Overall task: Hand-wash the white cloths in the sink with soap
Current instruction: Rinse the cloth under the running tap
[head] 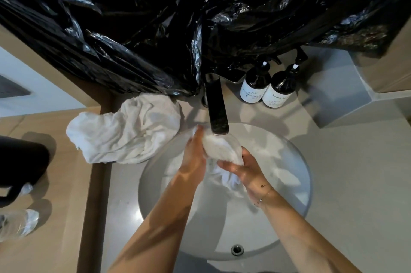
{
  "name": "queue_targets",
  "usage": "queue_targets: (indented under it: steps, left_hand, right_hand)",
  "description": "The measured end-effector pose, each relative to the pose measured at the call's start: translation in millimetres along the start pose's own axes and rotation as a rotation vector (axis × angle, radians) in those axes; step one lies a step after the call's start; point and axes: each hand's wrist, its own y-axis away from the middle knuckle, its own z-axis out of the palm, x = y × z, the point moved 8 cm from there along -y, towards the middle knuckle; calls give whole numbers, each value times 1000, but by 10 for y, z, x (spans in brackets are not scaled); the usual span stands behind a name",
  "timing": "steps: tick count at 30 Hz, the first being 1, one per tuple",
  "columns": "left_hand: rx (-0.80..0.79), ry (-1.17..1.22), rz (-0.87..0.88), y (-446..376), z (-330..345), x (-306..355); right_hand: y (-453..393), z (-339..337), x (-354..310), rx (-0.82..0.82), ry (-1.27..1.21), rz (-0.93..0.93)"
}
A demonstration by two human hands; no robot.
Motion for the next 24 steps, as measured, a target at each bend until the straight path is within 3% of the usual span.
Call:
queue_targets:
  steps: [7, 9, 12, 14, 17, 20, 24]
  left_hand:
    - [-169, 150, -104, -99, 327, -76]
    - [-150, 149, -100, -98, 383, -21]
    - [-328, 100, -24, -27, 621, 98]
    - [-305, 65, -86, 0, 640, 49]
    - [-451, -36, -85, 102, 725, -17]
    - [-348, -169, -73, 109, 561, -43]
    - [-273, -279, -49, 158, 335, -94]
  right_hand:
    - [81, -330, 41, 58, 51, -46]
    - [122, -454, 17, 102, 102, -66]
    - [126, -602, 62, 190, 126, -61]
    - [113, -673, 48, 254, 67, -92]
    - [109, -669, 31, 239, -213, -67]
    - [83, -587, 6, 154, -509, -18]
    - [37, -545, -21, 191, -509, 13]
